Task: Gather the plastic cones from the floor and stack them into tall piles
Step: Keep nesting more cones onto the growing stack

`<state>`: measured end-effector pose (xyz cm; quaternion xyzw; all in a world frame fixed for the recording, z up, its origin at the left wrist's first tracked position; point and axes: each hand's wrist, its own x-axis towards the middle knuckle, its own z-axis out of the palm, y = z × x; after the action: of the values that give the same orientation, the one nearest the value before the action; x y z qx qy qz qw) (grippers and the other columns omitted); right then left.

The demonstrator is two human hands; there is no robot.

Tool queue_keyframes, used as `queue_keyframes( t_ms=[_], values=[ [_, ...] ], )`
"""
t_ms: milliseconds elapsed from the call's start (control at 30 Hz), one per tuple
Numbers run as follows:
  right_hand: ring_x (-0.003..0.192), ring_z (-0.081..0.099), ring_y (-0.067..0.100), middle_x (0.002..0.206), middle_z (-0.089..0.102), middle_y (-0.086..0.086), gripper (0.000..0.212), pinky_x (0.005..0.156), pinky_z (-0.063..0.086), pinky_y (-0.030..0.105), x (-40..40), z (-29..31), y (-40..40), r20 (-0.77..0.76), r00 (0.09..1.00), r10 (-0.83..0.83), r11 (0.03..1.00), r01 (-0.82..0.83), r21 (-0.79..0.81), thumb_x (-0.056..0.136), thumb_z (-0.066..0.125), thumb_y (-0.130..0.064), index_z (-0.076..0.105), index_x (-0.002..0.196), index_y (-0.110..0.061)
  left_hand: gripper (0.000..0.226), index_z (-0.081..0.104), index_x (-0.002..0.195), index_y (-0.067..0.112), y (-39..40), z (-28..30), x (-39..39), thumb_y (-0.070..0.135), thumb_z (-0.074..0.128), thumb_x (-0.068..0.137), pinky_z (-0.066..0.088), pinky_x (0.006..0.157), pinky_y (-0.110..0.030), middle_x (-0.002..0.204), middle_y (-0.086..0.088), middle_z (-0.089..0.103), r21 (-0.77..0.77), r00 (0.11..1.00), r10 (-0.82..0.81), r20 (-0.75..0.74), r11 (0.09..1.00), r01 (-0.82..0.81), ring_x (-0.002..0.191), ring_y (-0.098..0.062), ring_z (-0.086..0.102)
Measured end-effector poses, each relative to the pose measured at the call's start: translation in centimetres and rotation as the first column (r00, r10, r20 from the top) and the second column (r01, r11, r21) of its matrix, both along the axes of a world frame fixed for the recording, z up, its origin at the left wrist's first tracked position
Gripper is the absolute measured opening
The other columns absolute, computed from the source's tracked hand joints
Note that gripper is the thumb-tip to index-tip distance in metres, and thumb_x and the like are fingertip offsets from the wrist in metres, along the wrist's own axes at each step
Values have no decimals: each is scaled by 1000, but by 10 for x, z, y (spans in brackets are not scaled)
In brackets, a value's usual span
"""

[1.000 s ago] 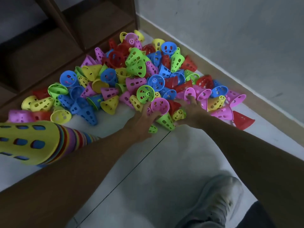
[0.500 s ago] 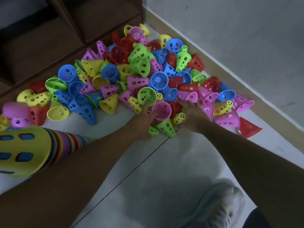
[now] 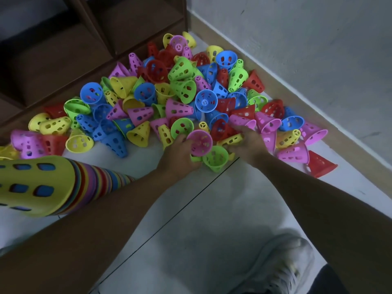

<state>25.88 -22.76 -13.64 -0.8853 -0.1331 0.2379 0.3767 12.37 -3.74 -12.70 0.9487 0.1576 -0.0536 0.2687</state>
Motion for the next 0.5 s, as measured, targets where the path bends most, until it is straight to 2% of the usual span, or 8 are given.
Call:
queue_keyframes(
  t_ms=[100,267,333,400,500],
  values=[
    [102,57,9,119,62,-7,80,80,48,13,-4,2,2,-95,991,-98,993,104,61,72,89,-19,52,143,-19,67,64,126,7,2,12,1,37,88,72,47,86,-36,124,-10,57,3,999,46,27,999,-46,112,-29,57],
    [117,57,16,138,58,1,84,87,46,19,-11,8,5,-158,971,-178,978,192,76,70,91,-16,51,144,-17,69,64,128,10,7,37,-2,41,88,72,43,87,-31,128,-7,57,-9,994,102,49,995,-102,115,-25,56],
    [110,60,16,136,59,3,83,85,48,22,-13,11,3,-170,961,-218,968,236,89,71,89,-9,50,144,-16,70,63,129,11,9,46,-6,41,89,71,43,87,-31,127,-6,57,-17,992,108,58,994,-107,114,-25,57],
    [92,64,16,132,61,5,81,76,55,24,-15,16,0,-174,953,-249,955,271,117,72,85,-1,50,144,-14,71,64,128,12,9,56,-10,42,89,69,46,89,-33,126,-5,58,-29,989,131,74,991,-129,112,-25,57],
    [85,63,12,112,63,-4,72,81,60,31,-19,25,-4,-194,942,-274,946,300,123,75,82,1,52,141,-10,70,66,126,13,8,71,-15,45,90,68,49,93,-38,125,-6,61,-37,982,163,99,986,-160,112,-26,57]
  ],
)
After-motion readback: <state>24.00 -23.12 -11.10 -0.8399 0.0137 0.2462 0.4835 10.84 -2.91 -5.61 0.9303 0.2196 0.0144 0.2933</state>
